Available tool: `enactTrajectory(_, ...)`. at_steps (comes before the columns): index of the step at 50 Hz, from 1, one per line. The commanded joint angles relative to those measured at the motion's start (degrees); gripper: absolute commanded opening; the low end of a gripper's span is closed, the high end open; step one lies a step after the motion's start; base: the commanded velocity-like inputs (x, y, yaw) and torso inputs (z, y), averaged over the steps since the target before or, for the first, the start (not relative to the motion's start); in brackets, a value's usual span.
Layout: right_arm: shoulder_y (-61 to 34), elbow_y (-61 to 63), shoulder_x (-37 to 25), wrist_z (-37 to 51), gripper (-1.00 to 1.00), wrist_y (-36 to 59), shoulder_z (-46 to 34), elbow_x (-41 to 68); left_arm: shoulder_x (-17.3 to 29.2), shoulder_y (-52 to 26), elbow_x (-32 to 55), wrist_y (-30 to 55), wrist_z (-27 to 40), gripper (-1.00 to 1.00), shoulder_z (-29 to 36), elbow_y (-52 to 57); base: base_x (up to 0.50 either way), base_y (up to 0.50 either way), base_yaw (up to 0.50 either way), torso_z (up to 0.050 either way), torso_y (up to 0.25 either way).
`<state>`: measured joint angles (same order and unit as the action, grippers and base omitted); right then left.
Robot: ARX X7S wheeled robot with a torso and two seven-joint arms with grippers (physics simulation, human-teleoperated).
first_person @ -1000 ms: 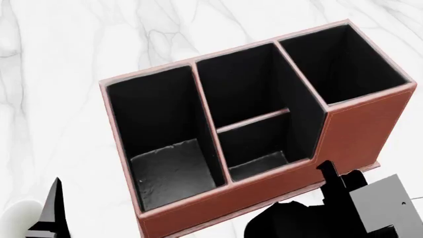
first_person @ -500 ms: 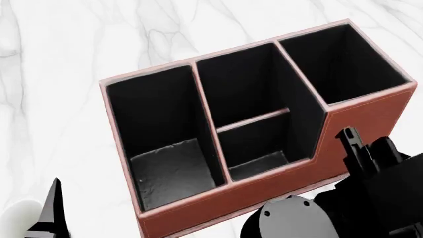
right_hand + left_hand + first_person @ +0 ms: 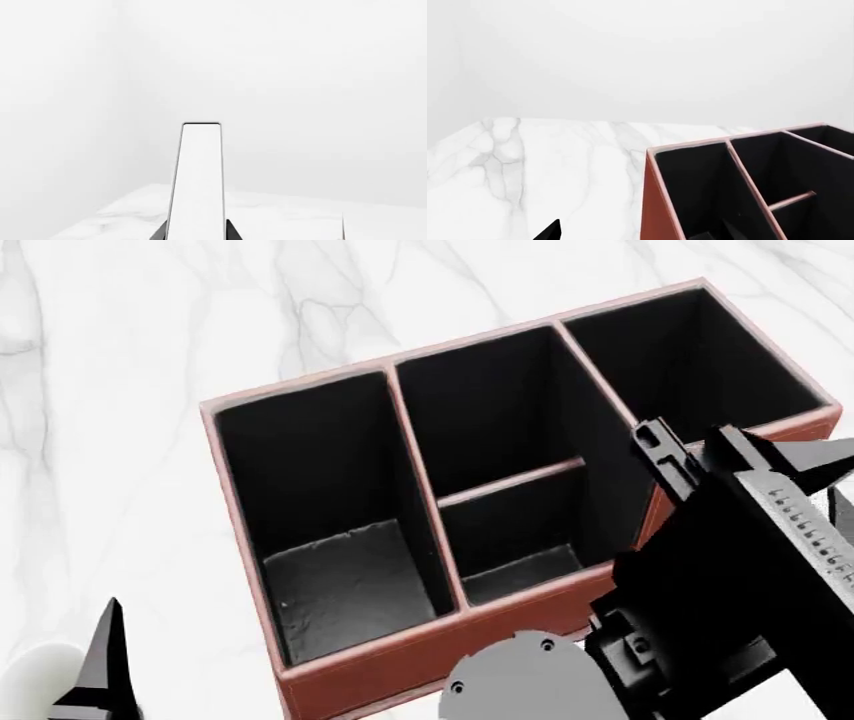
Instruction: Pick up the book and place it in the left compartment of the caddy.
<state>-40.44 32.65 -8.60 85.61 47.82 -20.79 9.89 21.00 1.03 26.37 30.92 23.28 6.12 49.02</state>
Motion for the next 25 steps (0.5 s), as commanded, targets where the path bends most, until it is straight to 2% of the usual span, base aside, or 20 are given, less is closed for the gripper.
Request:
enactTrajectory(1, -4.72, 1.68, -3.52, -7.01, -1.00, 1.21, -8.87, -5.70, -1.03, 0.59, -0.82, -2.86, -1.32, 1.00, -1.16, 0.06, 0.00, 0.00, 0.00, 0.000, 0.010)
enactTrajectory(4, -5.27, 1.03, -5.93, -11.44, -1.00, -5.02, -12.85, -5.54, -0.93, 0.40, -0.45, -2.54, -1.12, 1.00, -1.20, 0.27, 0.00, 0.00, 0.00, 0.000, 0.000)
enactTrajectory(10, -5.93, 0.57, -7.58, -15.32, -1.00, -8.42, -15.64, -4.97, -0.83, 0.43, -0.27, -3.00, -1.14, 1.00, -1.19, -0.15, 0.00, 0.00, 0.00, 0.000, 0.002)
enactTrajectory(25, -4.97, 1.58, -11.49, -26.35, -1.00, -9.22, -16.30, 3.32, -0.34, 0.35, 0.35, -3.00, -0.52, 1.00, -1.25, 0.05, 0.00, 0.00, 0.00, 0.000, 0.001)
